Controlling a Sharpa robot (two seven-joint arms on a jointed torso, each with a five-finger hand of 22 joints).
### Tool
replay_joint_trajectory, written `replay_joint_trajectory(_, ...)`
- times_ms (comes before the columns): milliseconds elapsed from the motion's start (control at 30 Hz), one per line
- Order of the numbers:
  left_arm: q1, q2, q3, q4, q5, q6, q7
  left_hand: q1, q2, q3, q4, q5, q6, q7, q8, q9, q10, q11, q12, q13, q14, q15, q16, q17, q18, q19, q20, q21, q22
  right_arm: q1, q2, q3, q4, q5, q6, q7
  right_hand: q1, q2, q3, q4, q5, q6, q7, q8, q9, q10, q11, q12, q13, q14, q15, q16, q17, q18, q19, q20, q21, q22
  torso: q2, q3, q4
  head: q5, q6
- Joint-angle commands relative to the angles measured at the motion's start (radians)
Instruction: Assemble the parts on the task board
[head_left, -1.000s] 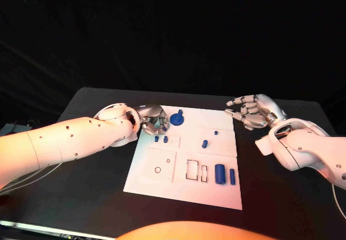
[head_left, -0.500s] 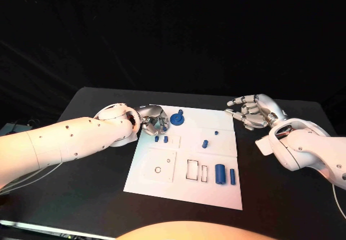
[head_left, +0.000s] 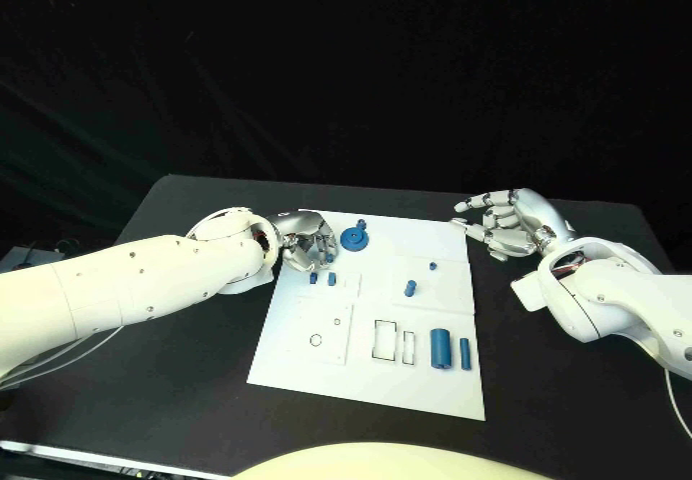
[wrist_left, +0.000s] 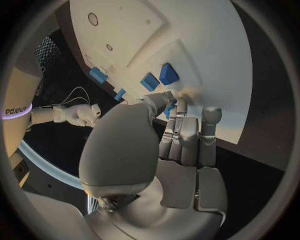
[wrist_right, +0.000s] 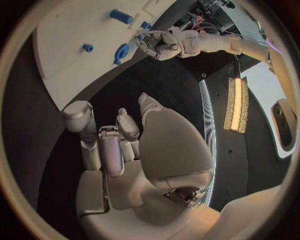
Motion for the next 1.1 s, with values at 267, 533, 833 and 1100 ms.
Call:
replay_joint_trajectory(267,-0.002,-0.005,0.001,-0.005,0.006,-0.006,-0.002,-0.005,-0.011,-0.001,0.009,0.005,-0.040,-0.008,-0.031,-0.015,0.000,-0.003,-0.010,0.005,-0.008,-0.002,-0.004,-0.001,0.005,-0.007,-0.001,-0.008,-0.002,-0.001,0.000,0.000,-0.006,-0.013,0.012,-0.008,0.002,-0.009,0.015,0.000,0.003,0.011,-0.007,0.017,0.000,-0.127,-0.002,-0.143,-0.155,0.023,-0.012,-0.060,-0.003,0.035,-0.064,-0.001,-0.137,-0.077,0.000,-0.0001,0.0000,-0.004,0.002)
replay_joint_trajectory(533,-0.002,-0.021,0.006,-0.018,0.045,-0.035,0.013,-0.017,-0.019,-0.040,0.025,0.007,-0.056,-0.027,-0.049,-0.031,-0.076,0.027,-0.055,-0.005,-0.075,0.024,-0.033,-0.105,0.018,-0.077,0.016,-0.063,-0.070,-0.001,0.004,0.000,-0.023,-0.085,0.098,-0.036,0.142,-0.089,0.128,-0.015,0.004,0.015,-0.004,0.041,0.002,-0.288,-0.001,-0.527,-0.537,-0.120,-0.012,-0.356,-0.352,0.074,-0.188,-0.001,-0.484,-0.282,-0.001,0.0001,-0.0010,-0.019,0.007)
replay_joint_trajectory(833,0.002,-0.055,0.038,-0.057,0.386,0.037,0.083,0.011,-0.018,-0.010,0.008,0.010,0.009,0.007,-0.018,-0.025,-0.090,0.036,-0.053,-0.008,-0.202,0.032,-0.100,-0.296,0.045,-0.201,0.026,-0.151,-0.178,-0.001,0.024,-0.002,-0.068,-0.321,0.233,-0.102,0.162,-0.159,0.244,-0.048,0.004,0.051,0.009,0.054,-0.003,-0.236,0.022,-0.891,-0.853,-0.102,0.000,-0.395,-0.376,0.072,-0.171,0.004,-0.490,-0.262,-0.001,-0.0024,-0.0017,-0.062,0.021)
replay_joint_trajectory(1100,0.010,-0.113,0.059,-0.041,0.819,0.159,0.217,0.010,-0.014,-0.028,-0.012,0.014,-0.014,0.031,-0.027,-0.032,-0.176,0.062,-0.072,-0.022,-0.286,0.055,-0.128,-0.393,0.044,-0.237,0.047,-0.175,-0.184,-0.001,0.058,-0.008,-0.082,-0.598,0.292,-0.198,0.147,-0.181,0.275,-0.067,0.078,0.077,0.003,0.053,-0.009,-0.224,0.023,-0.975,-0.937,-0.066,-0.002,-0.345,-0.318,0.073,-0.160,0.001,-0.466,-0.230,-0.001,-0.0012,-0.0002,-0.083,0.033)
